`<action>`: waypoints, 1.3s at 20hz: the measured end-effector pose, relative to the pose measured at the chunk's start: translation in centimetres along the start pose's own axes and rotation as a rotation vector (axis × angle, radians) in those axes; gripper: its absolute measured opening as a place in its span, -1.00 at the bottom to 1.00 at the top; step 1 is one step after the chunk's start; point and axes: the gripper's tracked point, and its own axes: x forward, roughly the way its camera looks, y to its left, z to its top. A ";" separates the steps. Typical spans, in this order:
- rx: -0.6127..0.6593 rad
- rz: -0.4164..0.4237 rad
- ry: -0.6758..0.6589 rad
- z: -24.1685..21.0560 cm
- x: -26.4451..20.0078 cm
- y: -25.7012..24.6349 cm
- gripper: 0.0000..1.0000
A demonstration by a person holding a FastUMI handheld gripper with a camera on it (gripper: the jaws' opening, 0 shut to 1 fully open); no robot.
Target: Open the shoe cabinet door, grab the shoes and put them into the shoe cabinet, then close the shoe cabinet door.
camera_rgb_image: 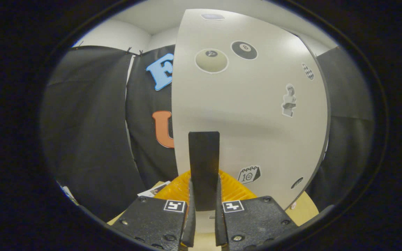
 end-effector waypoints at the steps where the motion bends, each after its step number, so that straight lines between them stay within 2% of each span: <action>1: -0.003 0.018 0.000 -0.2 -0.8 -0.4 -0.49; 8: -0.050 0.128 -0.024 -0.9 -8.1 -3.2 -0.49; 12: -0.071 0.134 -0.045 -1.1 -11.7 -5.8 -0.49; 16: -0.082 0.115 -0.058 -1.3 -14.2 -8.4 -0.50; 21: -0.105 0.052 -0.083 -1.7 -16.8 -12.1 -0.52; 26: -0.083 -0.043 -0.096 -1.8 -19.1 -17.2 -0.70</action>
